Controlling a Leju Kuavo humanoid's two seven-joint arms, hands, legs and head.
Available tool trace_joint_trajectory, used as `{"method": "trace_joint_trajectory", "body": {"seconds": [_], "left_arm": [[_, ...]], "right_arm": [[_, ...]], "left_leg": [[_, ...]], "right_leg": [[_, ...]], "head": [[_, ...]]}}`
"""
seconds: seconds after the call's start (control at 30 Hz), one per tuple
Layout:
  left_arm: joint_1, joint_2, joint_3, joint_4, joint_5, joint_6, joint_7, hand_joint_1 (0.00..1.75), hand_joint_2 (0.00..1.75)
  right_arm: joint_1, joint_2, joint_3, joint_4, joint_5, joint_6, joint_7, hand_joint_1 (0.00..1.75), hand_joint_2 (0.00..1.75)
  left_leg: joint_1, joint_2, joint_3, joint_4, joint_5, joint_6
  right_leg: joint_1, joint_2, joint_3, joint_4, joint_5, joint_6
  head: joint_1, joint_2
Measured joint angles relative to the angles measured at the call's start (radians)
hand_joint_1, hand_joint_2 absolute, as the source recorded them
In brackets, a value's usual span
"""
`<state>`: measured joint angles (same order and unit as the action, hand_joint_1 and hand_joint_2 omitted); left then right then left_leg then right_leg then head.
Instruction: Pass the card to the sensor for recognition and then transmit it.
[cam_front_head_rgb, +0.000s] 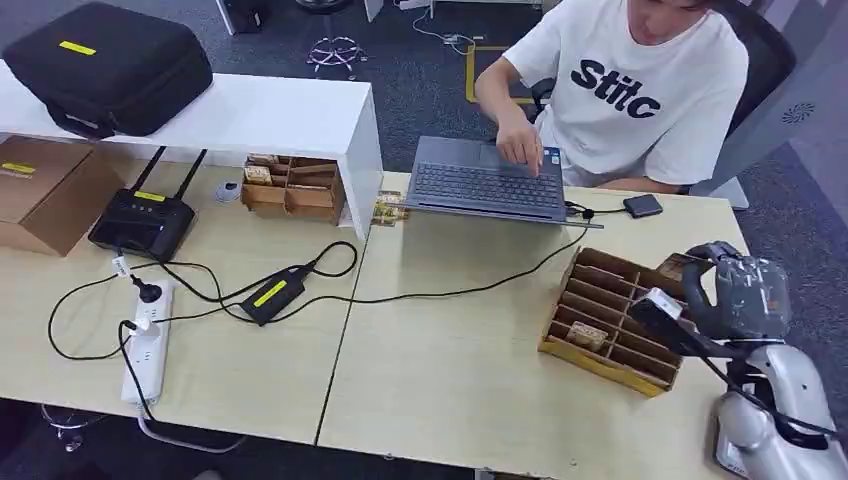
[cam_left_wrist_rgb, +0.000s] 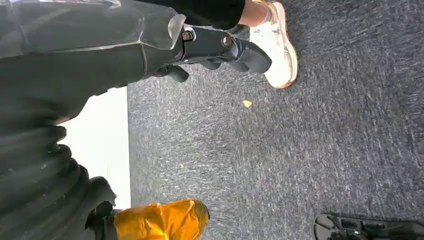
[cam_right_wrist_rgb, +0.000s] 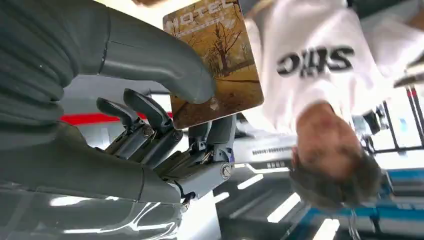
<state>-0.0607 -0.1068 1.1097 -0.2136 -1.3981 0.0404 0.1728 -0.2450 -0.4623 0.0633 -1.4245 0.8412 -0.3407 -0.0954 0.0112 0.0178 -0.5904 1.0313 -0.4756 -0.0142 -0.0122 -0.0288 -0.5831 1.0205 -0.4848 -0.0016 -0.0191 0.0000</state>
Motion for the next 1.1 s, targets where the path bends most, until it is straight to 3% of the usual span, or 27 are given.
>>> {"method": "trace_joint_trajectory", "body": {"seconds": [0.2,0.4,0.7,0.9,1.07,1.1], "left_arm": [[-0.001,0.000,0.000,0.000,-0.023,-0.005,-0.002,0.00,1.75],[-0.008,0.001,-0.002,0.000,-0.044,-0.017,-0.002,0.00,1.75],[-0.011,0.003,-0.025,0.000,-0.072,-0.028,-0.001,0.00,1.75],[-0.011,0.003,-0.039,0.000,-0.078,-0.033,-0.001,0.00,1.75],[-0.011,0.003,-0.043,0.000,-0.079,-0.034,-0.001,0.00,1.75],[-0.011,0.003,-0.043,0.000,-0.079,-0.034,-0.001,0.00,1.75]], "right_arm": [[-0.148,0.018,0.048,-0.022,0.018,0.040,0.016,1.75,1.75],[-0.414,0.060,0.191,0.084,0.033,0.106,0.053,1.75,1.75],[-0.735,0.211,0.407,0.344,0.072,0.201,0.132,1.75,1.75],[-0.845,0.294,0.483,0.500,0.090,0.233,0.153,1.75,1.75],[-0.869,0.328,0.520,0.574,0.093,0.241,0.155,1.75,1.75],[-0.872,0.331,0.525,0.585,0.095,0.241,0.155,1.24,1.75]], "left_leg": [[0.000,0.000,-0.001,0.000,0.001,0.000],[0.000,0.001,0.000,0.000,0.003,0.000],[0.000,0.001,0.000,0.000,0.005,-0.002],[0.000,0.001,0.000,0.000,0.005,-0.002],[0.000,0.001,0.000,0.000,0.005,-0.002],[0.000,0.001,0.000,0.000,0.005,-0.002]], "right_leg": [[0.000,0.000,0.001,0.001,0.001,0.000],[0.000,0.001,0.000,0.001,0.003,-0.001],[0.000,0.002,-0.002,0.003,0.003,-0.002],[0.000,0.001,-0.002,0.002,0.003,-0.002],[0.000,0.001,-0.001,0.002,0.003,-0.002],[0.000,0.001,-0.001,0.002,0.004,-0.002]], "head": [[0.000,0.000],[0.000,0.000],[0.000,0.000],[0.000,0.000],[0.000,0.000],[0.000,0.000]]}}
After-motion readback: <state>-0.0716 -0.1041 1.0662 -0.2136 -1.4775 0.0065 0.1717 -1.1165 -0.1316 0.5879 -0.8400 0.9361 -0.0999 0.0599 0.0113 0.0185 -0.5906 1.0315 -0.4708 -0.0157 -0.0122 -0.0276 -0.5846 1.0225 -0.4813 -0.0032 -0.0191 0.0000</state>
